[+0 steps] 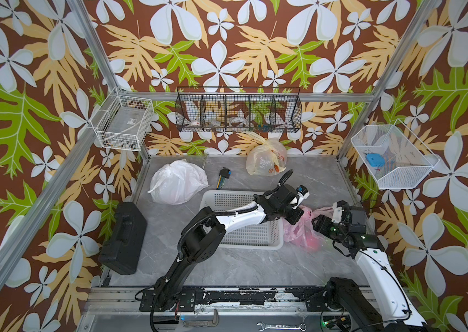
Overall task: Untie the knot of a plastic bag & take out the apple
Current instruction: Untie the plastic bag at the center of the board.
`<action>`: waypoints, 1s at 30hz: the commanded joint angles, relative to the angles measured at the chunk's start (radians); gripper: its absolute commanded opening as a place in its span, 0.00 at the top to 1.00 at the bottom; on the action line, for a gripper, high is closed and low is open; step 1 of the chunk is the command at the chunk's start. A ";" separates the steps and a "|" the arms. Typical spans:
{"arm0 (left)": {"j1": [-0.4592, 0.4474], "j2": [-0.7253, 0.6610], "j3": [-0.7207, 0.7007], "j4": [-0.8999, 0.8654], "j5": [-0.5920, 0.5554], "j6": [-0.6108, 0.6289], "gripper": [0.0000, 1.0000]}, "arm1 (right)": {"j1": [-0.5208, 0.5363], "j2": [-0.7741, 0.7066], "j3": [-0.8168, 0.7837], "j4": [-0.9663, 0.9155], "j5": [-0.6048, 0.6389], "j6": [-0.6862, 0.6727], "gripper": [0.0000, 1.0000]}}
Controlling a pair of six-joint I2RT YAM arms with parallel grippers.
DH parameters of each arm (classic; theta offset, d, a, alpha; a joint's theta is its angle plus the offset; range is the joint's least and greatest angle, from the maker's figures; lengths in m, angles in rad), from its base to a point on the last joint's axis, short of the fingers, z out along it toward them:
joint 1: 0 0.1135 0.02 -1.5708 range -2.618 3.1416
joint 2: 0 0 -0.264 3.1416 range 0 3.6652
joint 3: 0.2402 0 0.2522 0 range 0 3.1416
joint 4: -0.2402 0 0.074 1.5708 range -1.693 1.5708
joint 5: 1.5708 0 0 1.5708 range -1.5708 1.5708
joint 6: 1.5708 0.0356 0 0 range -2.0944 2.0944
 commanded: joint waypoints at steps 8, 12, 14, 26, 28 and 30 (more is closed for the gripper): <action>0.009 -0.041 -0.024 0.041 0.042 -0.056 1.00 | 0.148 0.245 0.033 0.128 0.084 -0.084 0.32; 0.009 -0.079 -0.050 0.037 0.059 -0.070 1.00 | 0.153 0.285 0.077 0.157 0.165 -0.082 0.67; 0.004 -0.124 -0.094 0.061 0.072 -0.076 1.00 | 0.146 0.281 0.099 0.171 0.182 -0.085 0.82; -0.053 -0.388 -0.532 0.352 -0.011 -0.117 0.97 | -0.032 0.293 0.175 0.248 0.058 -0.039 1.00; -0.059 -0.419 -0.606 0.421 -0.032 -0.120 0.92 | -0.045 0.293 0.184 0.254 0.035 -0.039 1.00; -0.064 -0.437 -0.636 0.438 -0.053 -0.105 0.77 | -0.046 0.292 0.189 0.258 -0.007 -0.052 1.00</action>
